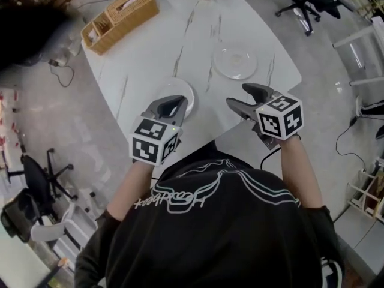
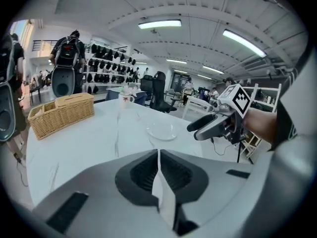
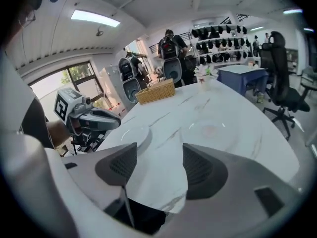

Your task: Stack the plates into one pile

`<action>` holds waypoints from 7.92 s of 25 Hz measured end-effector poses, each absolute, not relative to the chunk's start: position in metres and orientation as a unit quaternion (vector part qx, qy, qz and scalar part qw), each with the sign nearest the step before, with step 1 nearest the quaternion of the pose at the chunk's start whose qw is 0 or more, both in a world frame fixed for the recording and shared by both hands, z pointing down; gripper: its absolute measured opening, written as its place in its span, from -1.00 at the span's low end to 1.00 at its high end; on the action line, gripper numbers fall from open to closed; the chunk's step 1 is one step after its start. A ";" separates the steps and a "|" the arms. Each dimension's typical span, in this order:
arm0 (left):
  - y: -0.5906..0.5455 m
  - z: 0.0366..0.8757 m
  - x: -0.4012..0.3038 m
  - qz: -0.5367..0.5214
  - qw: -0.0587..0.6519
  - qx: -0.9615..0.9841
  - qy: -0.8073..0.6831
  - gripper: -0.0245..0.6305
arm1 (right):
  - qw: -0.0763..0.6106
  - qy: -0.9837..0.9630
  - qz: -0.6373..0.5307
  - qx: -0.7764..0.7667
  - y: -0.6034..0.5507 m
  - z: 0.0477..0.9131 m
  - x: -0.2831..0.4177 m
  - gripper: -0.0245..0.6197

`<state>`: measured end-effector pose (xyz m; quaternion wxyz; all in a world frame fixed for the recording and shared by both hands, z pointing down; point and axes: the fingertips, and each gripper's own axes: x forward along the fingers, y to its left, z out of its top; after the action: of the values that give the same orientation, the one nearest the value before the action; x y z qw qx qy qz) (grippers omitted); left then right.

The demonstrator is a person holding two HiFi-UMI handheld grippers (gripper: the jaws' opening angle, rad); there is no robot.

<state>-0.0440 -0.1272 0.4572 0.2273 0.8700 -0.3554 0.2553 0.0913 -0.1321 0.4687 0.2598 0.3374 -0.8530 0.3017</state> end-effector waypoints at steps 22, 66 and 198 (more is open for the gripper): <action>-0.217 0.480 0.091 0.362 0.136 0.887 -0.253 -0.82 | 0.186 -0.794 0.346 0.465 -0.171 0.492 0.209 0.02; -0.276 0.554 0.091 0.434 0.127 0.858 -0.243 -0.82 | -0.009 -0.702 0.556 0.444 -0.228 0.525 0.191 -0.73; -0.042 0.397 -0.173 0.137 0.300 0.859 -0.392 -0.82 | 0.089 -0.926 0.281 0.236 -0.053 0.355 -0.047 -0.53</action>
<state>-0.1726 -0.0416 0.3970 0.3004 0.8589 -0.3917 0.1366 -0.0474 -0.0526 0.3552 0.0893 0.2358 -0.9260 0.2809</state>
